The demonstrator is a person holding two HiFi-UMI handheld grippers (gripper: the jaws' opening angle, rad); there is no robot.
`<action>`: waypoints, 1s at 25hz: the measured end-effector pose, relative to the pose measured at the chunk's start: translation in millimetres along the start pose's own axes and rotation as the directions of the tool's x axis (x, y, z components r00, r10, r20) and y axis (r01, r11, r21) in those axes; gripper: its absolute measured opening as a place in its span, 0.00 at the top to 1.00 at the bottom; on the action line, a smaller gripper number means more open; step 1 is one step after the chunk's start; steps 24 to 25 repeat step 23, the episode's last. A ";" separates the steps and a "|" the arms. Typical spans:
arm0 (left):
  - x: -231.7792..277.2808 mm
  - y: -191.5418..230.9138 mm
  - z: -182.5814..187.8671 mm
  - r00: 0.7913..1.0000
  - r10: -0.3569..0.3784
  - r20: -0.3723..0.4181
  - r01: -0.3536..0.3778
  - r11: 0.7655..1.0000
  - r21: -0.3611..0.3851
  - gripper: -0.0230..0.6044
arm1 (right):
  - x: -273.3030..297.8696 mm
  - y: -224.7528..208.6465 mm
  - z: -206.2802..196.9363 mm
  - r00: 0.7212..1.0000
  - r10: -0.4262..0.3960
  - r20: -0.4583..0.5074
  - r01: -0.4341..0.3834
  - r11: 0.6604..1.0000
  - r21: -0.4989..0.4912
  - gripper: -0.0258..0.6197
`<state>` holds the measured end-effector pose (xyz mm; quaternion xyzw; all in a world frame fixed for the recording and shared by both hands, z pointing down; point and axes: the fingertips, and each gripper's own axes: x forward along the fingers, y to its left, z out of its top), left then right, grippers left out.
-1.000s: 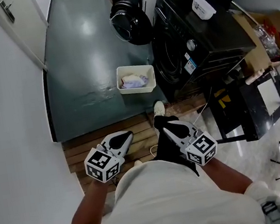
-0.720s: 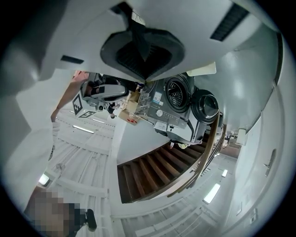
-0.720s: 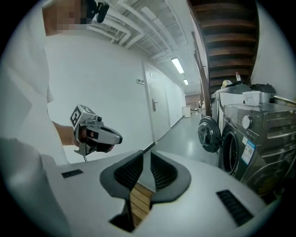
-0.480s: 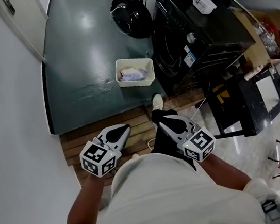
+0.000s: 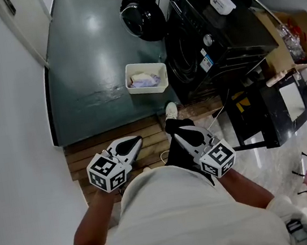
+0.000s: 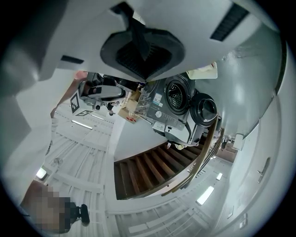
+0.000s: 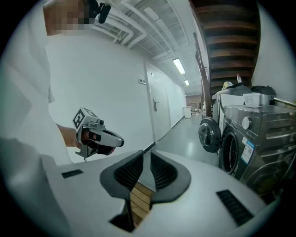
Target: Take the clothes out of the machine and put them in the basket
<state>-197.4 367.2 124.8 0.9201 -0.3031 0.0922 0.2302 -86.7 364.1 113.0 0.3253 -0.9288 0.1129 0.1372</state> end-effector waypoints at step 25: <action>6.5 10.8 -17.6 1.000 -0.004 -0.027 0.003 0.999 -0.037 0.97 | 16.5 -1.1 -8.5 0.999 0.011 -0.032 -0.011 1.000 0.003 0.88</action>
